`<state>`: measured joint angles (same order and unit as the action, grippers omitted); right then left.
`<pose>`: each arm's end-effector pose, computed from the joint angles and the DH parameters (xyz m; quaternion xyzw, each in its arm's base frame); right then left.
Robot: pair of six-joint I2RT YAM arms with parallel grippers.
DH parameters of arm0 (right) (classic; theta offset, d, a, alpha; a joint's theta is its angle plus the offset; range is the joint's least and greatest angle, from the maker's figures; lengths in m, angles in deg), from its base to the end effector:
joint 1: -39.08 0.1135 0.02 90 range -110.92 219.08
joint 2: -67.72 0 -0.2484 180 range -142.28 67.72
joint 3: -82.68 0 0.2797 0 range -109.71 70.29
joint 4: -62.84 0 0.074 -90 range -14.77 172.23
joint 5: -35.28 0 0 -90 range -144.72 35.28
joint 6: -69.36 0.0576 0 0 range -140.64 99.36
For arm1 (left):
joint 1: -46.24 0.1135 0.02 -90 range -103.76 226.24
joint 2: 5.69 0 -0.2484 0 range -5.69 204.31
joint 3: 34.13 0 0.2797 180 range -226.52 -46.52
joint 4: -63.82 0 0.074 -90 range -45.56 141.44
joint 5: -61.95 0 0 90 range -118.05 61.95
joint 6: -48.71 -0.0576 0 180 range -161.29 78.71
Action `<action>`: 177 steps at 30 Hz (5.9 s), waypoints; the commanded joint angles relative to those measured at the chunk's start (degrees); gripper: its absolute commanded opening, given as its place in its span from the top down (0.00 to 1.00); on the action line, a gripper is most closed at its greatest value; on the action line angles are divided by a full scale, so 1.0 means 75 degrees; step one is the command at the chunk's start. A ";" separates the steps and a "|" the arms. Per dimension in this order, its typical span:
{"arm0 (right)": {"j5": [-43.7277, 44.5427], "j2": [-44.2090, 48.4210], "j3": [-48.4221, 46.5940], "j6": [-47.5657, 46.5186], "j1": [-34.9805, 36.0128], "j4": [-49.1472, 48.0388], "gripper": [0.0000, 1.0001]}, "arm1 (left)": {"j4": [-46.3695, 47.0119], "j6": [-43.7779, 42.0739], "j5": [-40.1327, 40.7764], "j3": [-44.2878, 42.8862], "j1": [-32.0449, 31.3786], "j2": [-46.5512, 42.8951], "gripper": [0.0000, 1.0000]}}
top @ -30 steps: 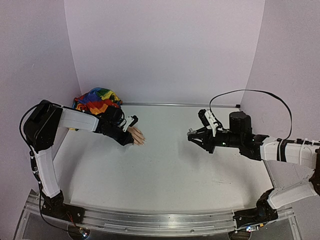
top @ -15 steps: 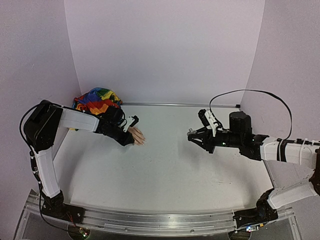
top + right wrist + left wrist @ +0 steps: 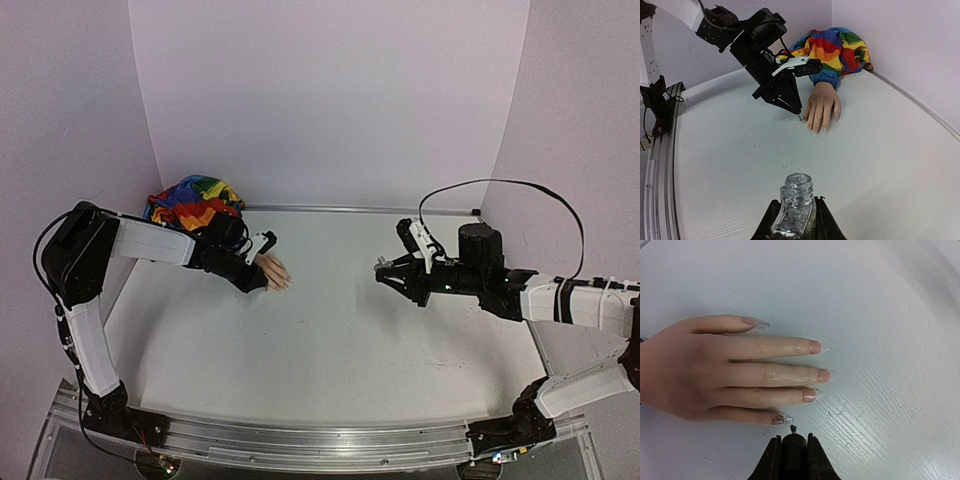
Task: Paint the nails
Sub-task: Paint the nail with the hand.
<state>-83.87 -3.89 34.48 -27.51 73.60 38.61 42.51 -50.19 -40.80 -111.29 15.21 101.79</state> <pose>0.2499 0.2059 0.2399 -0.4078 0.5723 0.3362 0.6270 0.3507 -0.2258 0.1072 0.3548 0.8698 -0.1656 0.3004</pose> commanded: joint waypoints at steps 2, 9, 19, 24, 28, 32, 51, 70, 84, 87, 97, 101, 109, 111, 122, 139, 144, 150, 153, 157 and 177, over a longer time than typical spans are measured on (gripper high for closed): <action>-0.0192 0.0057 -0.0147 0.0002 0.0014 -0.0309 1.00 | 0.0347 0.0068 0.0164 0.0014 0.0006 -0.0479 1.00; -0.0180 0.0068 -0.0157 0.0002 0.0017 -0.0309 1.00 | 0.0350 0.0067 0.0221 -0.0159 0.0099 -0.0255 1.00; -0.0192 0.0033 -0.0178 0.0002 0.0019 -0.0309 1.00 | 0.0347 0.0039 0.0200 -0.0326 0.0129 -0.0077 1.00; -0.0192 0.0022 -0.0182 0.0000 0.0021 -0.0309 1.00 | 0.0353 0.0004 0.0139 -0.0380 0.0129 -0.0028 1.00; -0.0198 0.0013 -0.0183 -0.0004 0.0019 -0.0309 1.00 | 0.0347 -0.0008 0.0095 -0.0421 0.0129 0.0033 1.00; -0.0204 -0.0001 -0.0182 0.0001 0.0021 -0.0309 1.00 | 0.0348 -0.0040 0.0060 -0.0457 0.0129 0.0083 1.00; -0.0198 0.0065 -0.0153 -0.0004 0.0016 -0.0307 1.00 | 0.0347 -0.0027 0.0133 -0.0526 0.0129 0.0215 1.00; -0.0195 0.0033 -0.0164 0.0005 0.0015 -0.0309 1.00 | 0.0336 -0.0102 -0.0131 -0.0510 0.0129 0.0213 1.00; -0.0201 0.0031 -0.0158 0.0014 0.0017 -0.0309 1.00 | 0.0335 -0.0114 -0.0234 -0.0459 0.0070 0.0187 1.00; -0.0192 0.0044 -0.0152 0.0003 0.0018 -0.0309 1.00 | 0.0335 -0.0104 -0.0257 -0.0417 0.0059 0.0149 1.00; -0.0203 0.0053 -0.0152 0.0002 0.0020 -0.0309 1.00 | 0.0335 0.0015 0.0027 -0.0106 0.0057 -0.0587 1.00; -0.0215 0.0068 -0.0146 0.0014 0.0018 -0.0309 1.00 | 0.0313 -0.0015 0.0182 -0.0198 0.0132 -0.0452 1.00; -0.0180 0.0080 -0.0135 -0.0004 0.0016 -0.0308 1.00 | 0.0310 -0.0023 0.0259 -0.0395 0.0163 -0.0049 1.00; -0.0183 0.0075 -0.0135 -0.0001 0.0017 -0.0309 1.00 | 0.0300 -0.0039 0.0228 -0.0421 0.0164 -0.0019 1.00; -0.0215 0.0045 -0.0170 0.0002 0.0015 -0.0309 1.00 | 0.0162 -0.0101 0.0136 -0.0565 0.0164 0.0103 1.00; -0.0215 0.0045 -0.0176 0.0002 0.0020 -0.0309 1.00 | 0.0044 -0.0112 0.0127 -0.0639 0.0164 0.0170 1.00; -0.0215 0.0067 -0.0164 0.0000 0.0014 -0.0309 1.00 | -0.0004 -0.0110 0.0162 -0.0690 0.0158 0.0227 1.00; -0.0215 0.0048 -0.0158 0.0004 0.0014 -0.0309 1.00 | -0.0024 -0.0103 0.0154 -0.0664 0.0164 0.0173 1.00; -0.0215 0.0056 -0.0159 0.0003 0.0015 -0.0309 1.00 | -0.0028 -0.0119 0.0115 -0.0654 0.0153 0.0176 1.00; -0.0215 0.0068 -0.0149 0.0014 0.0018 -0.0309 1.00 | -0.0051 -0.0143 0.0129 -0.0681 0.0131 0.0211 1.00; -0.0215 0.0045 -0.0148 0.0004 0.0014 -0.0309 1.00 | -0.0272 -0.0219 0.0167 -0.0794 0.0012 0.0300 1.00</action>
<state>-84.07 -3.98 34.48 -27.49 73.60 38.61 40.82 -50.85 -39.78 -114.09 15.63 103.47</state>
